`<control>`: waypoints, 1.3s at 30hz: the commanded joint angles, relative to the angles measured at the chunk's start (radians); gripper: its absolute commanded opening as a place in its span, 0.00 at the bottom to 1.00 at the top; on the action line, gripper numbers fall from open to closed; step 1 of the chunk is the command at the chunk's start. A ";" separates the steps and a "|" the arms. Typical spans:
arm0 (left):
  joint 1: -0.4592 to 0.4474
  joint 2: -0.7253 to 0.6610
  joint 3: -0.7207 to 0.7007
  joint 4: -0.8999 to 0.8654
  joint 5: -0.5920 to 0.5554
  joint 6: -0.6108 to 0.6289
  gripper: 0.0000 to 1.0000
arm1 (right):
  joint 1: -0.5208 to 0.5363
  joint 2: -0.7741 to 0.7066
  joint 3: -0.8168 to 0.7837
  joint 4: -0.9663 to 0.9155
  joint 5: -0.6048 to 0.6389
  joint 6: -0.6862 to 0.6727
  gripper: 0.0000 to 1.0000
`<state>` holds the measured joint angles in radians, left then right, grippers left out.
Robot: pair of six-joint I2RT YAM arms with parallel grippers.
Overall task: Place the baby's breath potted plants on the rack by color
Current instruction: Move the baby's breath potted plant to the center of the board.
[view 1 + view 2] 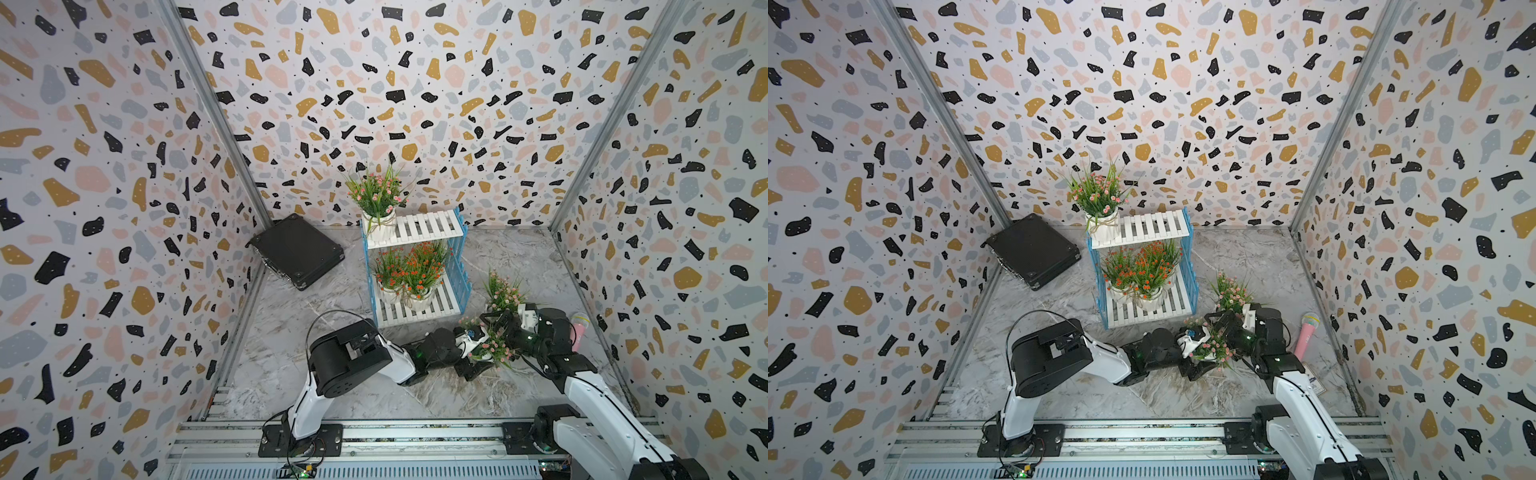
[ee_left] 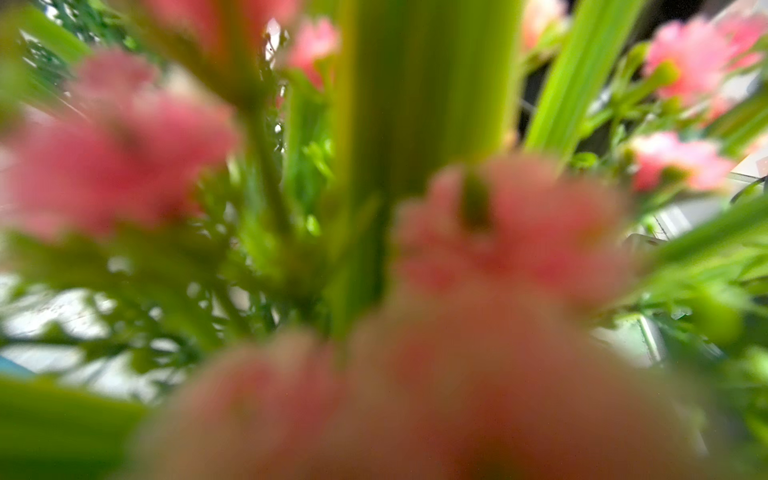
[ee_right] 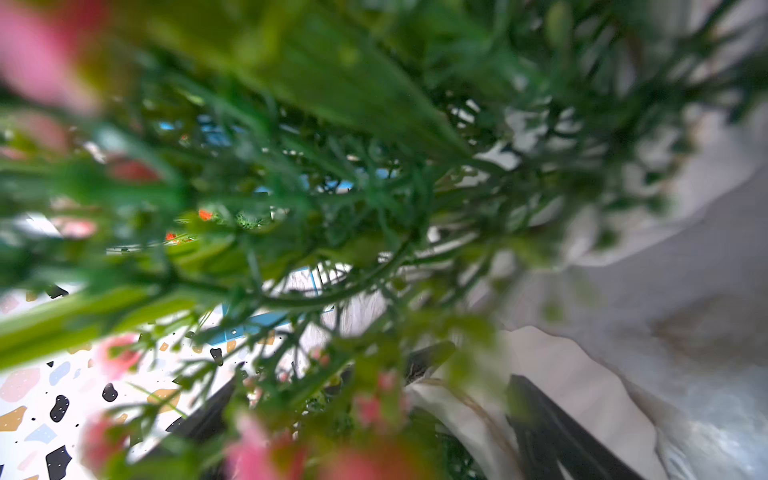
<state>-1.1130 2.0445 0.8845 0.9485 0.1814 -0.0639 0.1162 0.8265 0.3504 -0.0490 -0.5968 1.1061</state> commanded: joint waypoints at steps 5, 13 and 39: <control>0.004 -0.019 0.008 0.102 -0.031 -0.015 0.80 | 0.010 -0.040 0.070 -0.093 -0.020 -0.034 0.99; 0.004 -0.077 -0.072 0.127 -0.058 -0.014 0.80 | 0.008 -0.083 0.151 -0.217 0.069 -0.122 0.99; 0.002 -0.147 -0.155 0.098 -0.121 -0.021 0.99 | -0.001 -0.111 0.334 -0.441 0.175 -0.362 0.99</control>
<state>-1.1130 1.8980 0.6991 0.9974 0.0673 -0.0898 0.1177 0.7307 0.6796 -0.4828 -0.4095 0.7612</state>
